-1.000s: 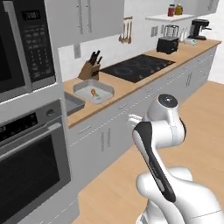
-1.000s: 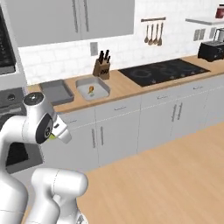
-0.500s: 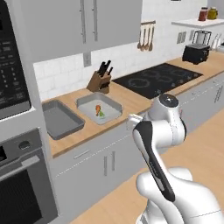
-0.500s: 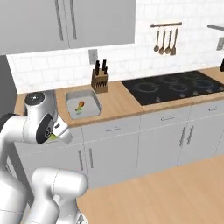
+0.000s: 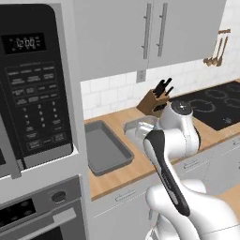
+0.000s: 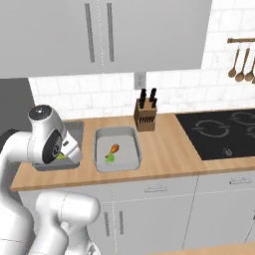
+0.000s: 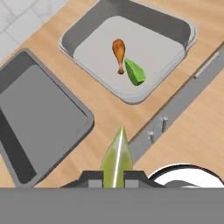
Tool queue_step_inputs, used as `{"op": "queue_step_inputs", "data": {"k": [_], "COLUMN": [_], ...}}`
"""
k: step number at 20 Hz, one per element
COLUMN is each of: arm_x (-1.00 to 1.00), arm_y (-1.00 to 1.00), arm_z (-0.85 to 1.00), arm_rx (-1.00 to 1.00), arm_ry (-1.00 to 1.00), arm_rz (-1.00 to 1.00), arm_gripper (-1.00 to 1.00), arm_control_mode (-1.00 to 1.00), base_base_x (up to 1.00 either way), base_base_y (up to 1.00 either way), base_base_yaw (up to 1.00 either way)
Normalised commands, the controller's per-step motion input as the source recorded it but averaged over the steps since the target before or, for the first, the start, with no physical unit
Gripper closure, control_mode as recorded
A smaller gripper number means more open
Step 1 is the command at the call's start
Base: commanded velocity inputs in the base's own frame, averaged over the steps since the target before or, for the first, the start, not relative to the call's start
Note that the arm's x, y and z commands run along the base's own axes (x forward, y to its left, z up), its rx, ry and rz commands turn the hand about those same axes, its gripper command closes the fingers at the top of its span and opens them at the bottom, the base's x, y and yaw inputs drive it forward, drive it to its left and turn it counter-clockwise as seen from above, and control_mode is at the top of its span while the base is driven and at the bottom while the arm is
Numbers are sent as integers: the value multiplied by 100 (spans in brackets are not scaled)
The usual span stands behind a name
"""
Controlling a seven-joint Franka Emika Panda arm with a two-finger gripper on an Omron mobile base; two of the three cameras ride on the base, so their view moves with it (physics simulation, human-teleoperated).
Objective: Place one lemon wedge and one chicken drumstick in each tupperware on the nearby counter, to pack two identical lunches.
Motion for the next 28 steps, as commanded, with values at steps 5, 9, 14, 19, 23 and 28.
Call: {"op": "queue_step_inputs", "data": {"k": [5, 9, 14, 19, 23, 28], "arm_x": [100, 100, 100, 100, 47, 20], "arm_y": [46, 97, 97, 40, -23, 0], "arm_z": [-13, -41, -54, -55, -1, 55], "arm_rx": [-4, -8, -9, -2, 4, 4], "arm_ry": [-1, 0, 0, 0, 7, 10], "arm_rz": [22, 10, 3, 1, 1, 0], "arm_gripper": [100, 100, 100, -100, -100, -100], "arm_control_mode": [-100, -100, -100, -100, -100, -100], "base_base_x": [0, 0, 0, 0, 0, 0], "base_base_y": [0, 0, 0, 0, 0, 0], "base_base_yaw": [0, 0, 0, 0, 0, 0]}}
